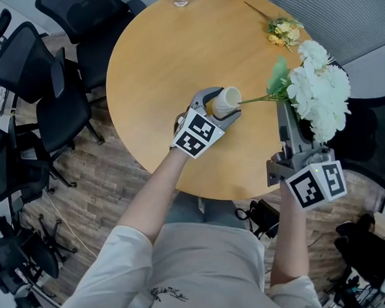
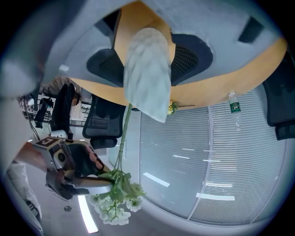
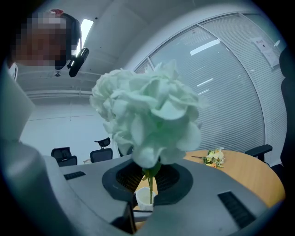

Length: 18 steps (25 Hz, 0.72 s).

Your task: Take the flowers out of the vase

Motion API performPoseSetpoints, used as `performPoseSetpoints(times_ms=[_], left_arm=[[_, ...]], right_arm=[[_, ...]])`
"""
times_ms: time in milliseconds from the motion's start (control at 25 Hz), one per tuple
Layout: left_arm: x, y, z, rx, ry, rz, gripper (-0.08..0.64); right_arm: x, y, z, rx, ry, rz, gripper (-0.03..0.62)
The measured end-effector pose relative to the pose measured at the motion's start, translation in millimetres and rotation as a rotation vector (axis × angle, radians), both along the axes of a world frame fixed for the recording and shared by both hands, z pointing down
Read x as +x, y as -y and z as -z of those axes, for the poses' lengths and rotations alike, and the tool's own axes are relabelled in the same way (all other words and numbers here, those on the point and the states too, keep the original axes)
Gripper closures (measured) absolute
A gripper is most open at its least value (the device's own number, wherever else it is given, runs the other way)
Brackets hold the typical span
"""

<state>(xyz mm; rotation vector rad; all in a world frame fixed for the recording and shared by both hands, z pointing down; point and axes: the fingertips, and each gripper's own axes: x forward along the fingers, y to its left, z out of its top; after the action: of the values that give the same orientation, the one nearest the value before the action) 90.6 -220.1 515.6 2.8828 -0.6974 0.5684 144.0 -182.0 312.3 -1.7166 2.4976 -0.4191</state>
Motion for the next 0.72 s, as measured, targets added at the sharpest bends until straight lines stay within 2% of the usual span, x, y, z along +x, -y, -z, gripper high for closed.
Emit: performPoseSetpoints(times_ms=[360,720], left_arm=[[-1.6,0.2,3.2,0.009,-0.006,0.0,0.242],[-0.2,5.4,6.9,0.011,-0.014,-0.003,0.242]], right_arm=[[2.7,-5.5,0.2,0.002,-0.01,-0.003,0.546],[12.3,-7.9,-31.6,-0.057,-0.041,-0.021,0.546]])
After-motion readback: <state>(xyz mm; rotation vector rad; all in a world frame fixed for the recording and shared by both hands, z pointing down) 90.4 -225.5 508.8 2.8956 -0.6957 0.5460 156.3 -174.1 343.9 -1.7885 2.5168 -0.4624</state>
